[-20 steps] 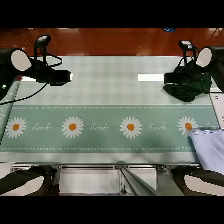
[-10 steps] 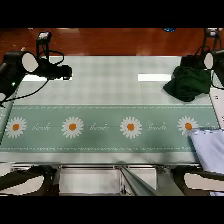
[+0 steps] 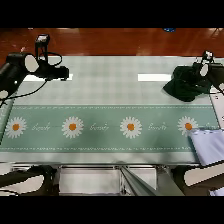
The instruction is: Fold the shirts.
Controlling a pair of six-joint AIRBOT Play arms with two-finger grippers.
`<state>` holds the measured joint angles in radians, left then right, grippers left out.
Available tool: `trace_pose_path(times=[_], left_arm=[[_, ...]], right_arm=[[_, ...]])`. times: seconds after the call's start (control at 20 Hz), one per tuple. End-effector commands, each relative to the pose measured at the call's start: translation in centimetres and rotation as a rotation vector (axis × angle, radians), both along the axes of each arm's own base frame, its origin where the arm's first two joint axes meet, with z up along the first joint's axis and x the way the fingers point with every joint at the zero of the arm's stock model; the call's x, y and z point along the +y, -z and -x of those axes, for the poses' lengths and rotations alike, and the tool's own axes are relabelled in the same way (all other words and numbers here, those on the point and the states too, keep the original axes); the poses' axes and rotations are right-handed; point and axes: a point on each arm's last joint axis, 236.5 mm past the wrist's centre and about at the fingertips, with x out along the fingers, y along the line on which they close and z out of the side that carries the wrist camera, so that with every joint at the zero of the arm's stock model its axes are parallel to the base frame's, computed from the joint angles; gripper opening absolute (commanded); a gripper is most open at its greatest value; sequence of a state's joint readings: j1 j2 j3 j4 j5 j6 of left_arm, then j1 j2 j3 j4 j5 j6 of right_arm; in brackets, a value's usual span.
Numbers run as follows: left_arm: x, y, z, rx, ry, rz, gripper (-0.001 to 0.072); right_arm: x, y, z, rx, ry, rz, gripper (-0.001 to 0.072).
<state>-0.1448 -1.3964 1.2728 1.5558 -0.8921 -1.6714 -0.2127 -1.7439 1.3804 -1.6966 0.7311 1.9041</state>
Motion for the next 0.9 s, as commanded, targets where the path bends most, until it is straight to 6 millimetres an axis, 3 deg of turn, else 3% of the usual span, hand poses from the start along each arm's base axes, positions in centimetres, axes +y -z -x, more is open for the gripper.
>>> trace_pose_path(times=[0.0, 0.1, 0.2, 0.3, 0.45, 0.55, 0.65, 0.75, 0.85], left_arm=[[0.1, 0.5, 1.1, 0.051, 0.002, 0.0, 0.0509], [0.9, -0.8, 1.5, 0.051, 0.014, -0.016, 0.0509], [2.6, -4.0, 2.0, 0.013, -0.022, -0.01, 0.0509], [3.9, -6.8, 4.1, -0.013, -0.058, 0.014, 0.0509], [2.4, -7.1, 9.0, -0.009, -0.056, 0.111, 0.0509], [0.5, -6.8, 11.8, -0.031, -0.054, 0.214, 0.0509], [-0.1, -6.7, 13.8, -0.061, -0.057, 0.26, 0.0509], [-0.1, -6.6, 15.3, -0.076, -0.055, 0.262, 0.0509], [0.0, -7.0, 15.9, -0.096, -0.053, 0.264, 0.0509]], right_arm=[[0.5, 2.5, 1.9, 0.111, 0.007, -0.05, 0.0044], [1.0, 0.0, 1.1, 0.097, -0.085, -0.037, 0.0025], [1.0, -6.1, -0.9, 0.01, -0.157, 0.017, 0.0025], [1.4, -14.8, -2.9, -0.161, -0.211, 0.078, 0.0025], [3.9, -29.3, -3.7, -0.454, -0.293, 0.143, 0.0024], [6.6, -38.0, -2.2, -0.62, -0.361, 0.192, 0.0024], [9.7, -45.2, 0.2, -0.755, -0.423, 0.24, 0.0024], [12.7, -50.2, 2.9, -0.859, -0.479, 0.259, 0.0024], [15.8, -53.1, 5.5, -0.927, -0.553, 0.277, 0.0024]])
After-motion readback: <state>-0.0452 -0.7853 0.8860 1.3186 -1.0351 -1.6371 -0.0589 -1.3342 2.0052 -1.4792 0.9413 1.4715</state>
